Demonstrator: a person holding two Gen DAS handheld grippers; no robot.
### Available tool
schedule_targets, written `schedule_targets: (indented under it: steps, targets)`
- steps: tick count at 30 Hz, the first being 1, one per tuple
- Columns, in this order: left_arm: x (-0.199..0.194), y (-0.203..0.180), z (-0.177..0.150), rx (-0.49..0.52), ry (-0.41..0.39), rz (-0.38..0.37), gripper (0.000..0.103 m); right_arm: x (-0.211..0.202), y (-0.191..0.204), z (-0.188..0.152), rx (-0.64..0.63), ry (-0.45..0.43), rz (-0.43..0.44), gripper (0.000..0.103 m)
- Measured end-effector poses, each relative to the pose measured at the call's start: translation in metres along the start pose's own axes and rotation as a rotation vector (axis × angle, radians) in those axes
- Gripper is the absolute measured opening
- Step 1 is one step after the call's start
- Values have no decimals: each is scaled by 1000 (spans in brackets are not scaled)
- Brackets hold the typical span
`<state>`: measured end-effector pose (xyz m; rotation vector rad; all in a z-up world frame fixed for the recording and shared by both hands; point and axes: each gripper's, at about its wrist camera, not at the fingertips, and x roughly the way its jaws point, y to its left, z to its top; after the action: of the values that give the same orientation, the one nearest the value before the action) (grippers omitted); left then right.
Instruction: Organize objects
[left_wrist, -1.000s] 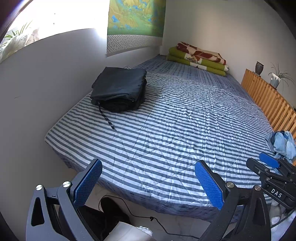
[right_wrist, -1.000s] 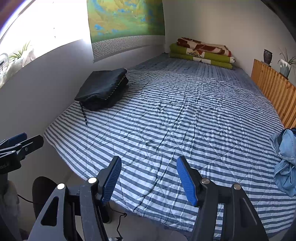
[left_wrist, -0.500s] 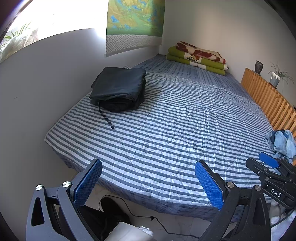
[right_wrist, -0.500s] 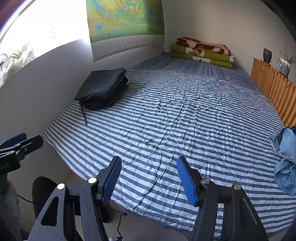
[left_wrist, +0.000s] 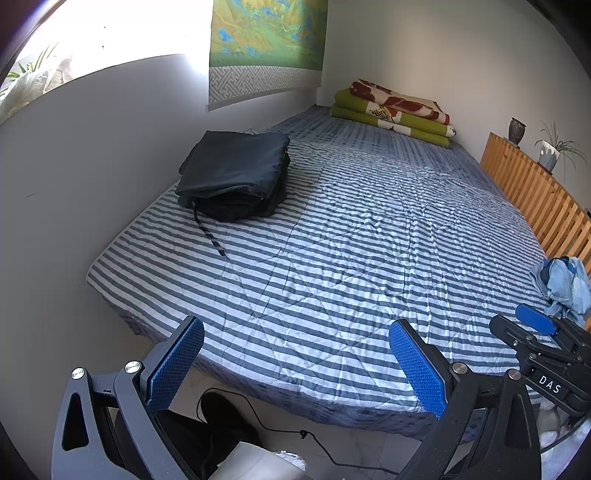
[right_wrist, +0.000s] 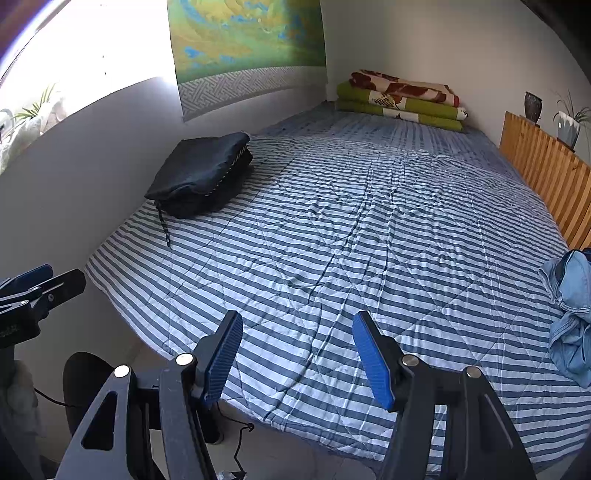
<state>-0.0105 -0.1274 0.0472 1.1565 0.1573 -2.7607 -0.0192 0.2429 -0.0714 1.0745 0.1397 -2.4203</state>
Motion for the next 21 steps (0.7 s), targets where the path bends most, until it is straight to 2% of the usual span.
schedule_targets:
  steps: [21]
  targets:
    - [17, 1, 3, 7, 18, -3, 102, 13, 2, 0, 7, 17, -7, 58]
